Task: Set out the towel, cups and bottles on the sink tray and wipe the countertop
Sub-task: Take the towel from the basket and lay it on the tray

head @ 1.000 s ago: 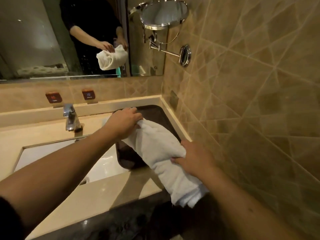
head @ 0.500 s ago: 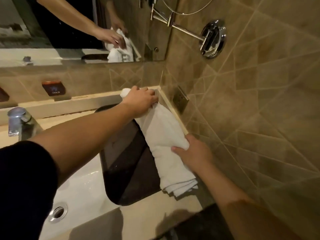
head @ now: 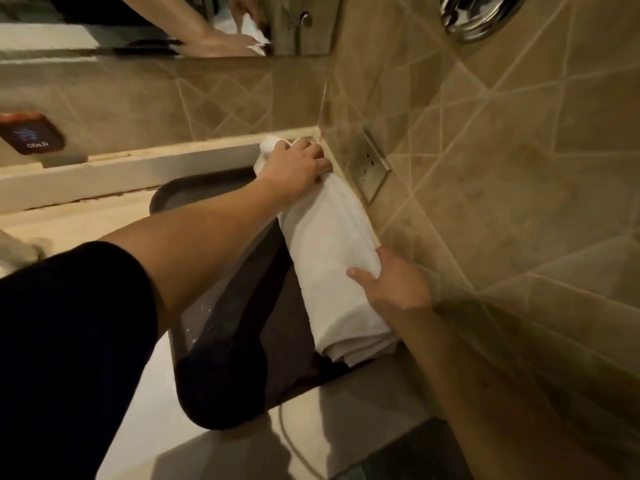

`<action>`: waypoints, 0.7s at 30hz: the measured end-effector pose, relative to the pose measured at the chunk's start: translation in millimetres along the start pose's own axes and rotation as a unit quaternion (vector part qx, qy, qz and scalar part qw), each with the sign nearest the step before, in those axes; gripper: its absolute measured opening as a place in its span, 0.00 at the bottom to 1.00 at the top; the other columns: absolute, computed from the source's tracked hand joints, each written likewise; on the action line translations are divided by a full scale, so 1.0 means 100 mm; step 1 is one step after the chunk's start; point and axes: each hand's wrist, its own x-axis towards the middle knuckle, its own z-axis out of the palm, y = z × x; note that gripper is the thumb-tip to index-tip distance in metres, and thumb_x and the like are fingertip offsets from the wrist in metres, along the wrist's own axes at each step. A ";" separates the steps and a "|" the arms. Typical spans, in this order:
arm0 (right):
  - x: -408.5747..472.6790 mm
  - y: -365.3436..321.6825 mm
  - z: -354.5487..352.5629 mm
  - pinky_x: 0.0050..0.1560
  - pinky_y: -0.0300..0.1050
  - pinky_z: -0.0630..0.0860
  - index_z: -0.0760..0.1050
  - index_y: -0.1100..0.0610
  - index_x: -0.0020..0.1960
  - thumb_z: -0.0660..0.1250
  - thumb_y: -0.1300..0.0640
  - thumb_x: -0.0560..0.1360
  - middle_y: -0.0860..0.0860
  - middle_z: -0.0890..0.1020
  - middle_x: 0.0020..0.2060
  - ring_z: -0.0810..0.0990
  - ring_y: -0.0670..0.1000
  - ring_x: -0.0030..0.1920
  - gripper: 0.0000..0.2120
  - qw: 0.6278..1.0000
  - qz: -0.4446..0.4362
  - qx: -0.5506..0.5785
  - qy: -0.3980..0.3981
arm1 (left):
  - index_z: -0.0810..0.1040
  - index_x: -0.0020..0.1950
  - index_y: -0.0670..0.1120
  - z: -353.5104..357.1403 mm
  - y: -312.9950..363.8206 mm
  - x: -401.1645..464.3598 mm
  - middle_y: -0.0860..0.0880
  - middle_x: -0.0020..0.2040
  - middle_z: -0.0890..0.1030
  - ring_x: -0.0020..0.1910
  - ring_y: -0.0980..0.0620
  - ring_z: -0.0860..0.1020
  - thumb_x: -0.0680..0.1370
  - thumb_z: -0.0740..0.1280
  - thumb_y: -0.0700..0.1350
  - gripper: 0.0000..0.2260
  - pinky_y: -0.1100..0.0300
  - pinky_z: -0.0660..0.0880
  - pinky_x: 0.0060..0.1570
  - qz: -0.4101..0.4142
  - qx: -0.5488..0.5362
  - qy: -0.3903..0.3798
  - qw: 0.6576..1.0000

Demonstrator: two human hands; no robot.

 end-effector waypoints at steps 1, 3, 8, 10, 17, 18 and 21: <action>0.00 0.01 0.01 0.59 0.50 0.72 0.70 0.54 0.69 0.65 0.36 0.77 0.54 0.78 0.61 0.77 0.55 0.60 0.29 1.000 0.001 -0.015 0.000 | 0.73 0.71 0.53 0.05 0.04 0.02 0.45 0.69 0.73 0.68 0.41 0.68 0.81 0.64 0.50 0.18 0.41 0.69 0.62 -0.021 -0.023 0.016 0.999; -0.03 -0.03 0.02 0.59 0.50 0.72 0.67 0.53 0.71 0.67 0.38 0.76 0.53 0.76 0.63 0.76 0.55 0.61 0.30 0.999 0.004 -0.049 0.022 | 0.71 0.69 0.51 0.13 0.08 0.00 0.44 0.68 0.72 0.67 0.41 0.69 0.78 0.67 0.54 0.21 0.41 0.70 0.62 -0.099 -0.066 0.068 0.991; -0.27 -0.15 0.14 0.55 0.55 0.76 0.75 0.55 0.66 0.77 0.53 0.69 0.58 0.79 0.57 0.77 0.59 0.56 0.26 0.941 -0.173 -0.239 0.167 | 0.69 0.67 0.47 0.35 0.06 -0.21 0.44 0.65 0.72 0.63 0.41 0.72 0.74 0.67 0.64 0.30 0.42 0.75 0.57 -0.272 -0.243 0.098 0.926; -0.34 -0.18 0.25 0.53 0.56 0.74 0.79 0.52 0.60 0.76 0.51 0.69 0.56 0.80 0.54 0.77 0.58 0.52 0.21 0.926 -0.228 -0.269 0.137 | 0.65 0.74 0.47 0.46 0.06 -0.30 0.44 0.70 0.70 0.67 0.42 0.70 0.76 0.63 0.65 0.33 0.43 0.72 0.63 -0.229 -0.311 0.052 0.921; -0.39 -0.03 0.49 0.54 0.55 0.73 0.77 0.48 0.61 0.79 0.46 0.67 0.55 0.79 0.58 0.77 0.58 0.56 0.25 0.919 -0.220 -0.327 0.010 | 0.54 0.81 0.51 0.62 -0.03 -0.33 0.47 0.80 0.61 0.76 0.41 0.60 0.73 0.57 0.74 0.44 0.43 0.59 0.73 -0.161 -0.322 -0.056 0.931; -0.39 -0.01 0.50 0.53 0.55 0.74 0.78 0.49 0.60 0.80 0.46 0.65 0.55 0.80 0.57 0.78 0.58 0.55 0.25 0.922 -0.217 -0.320 0.013 | 0.54 0.81 0.51 0.62 -0.04 -0.31 0.48 0.80 0.61 0.76 0.41 0.59 0.72 0.56 0.76 0.45 0.42 0.58 0.73 -0.159 -0.316 -0.065 0.933; -0.38 0.06 0.57 0.51 0.55 0.75 0.80 0.50 0.58 0.80 0.46 0.65 0.55 0.82 0.57 0.80 0.58 0.54 0.23 0.930 -0.211 -0.298 0.037 | 0.54 0.81 0.53 0.59 -0.07 -0.24 0.49 0.80 0.60 0.76 0.41 0.57 0.69 0.56 0.78 0.46 0.39 0.58 0.73 -0.160 -0.307 -0.090 0.934</action>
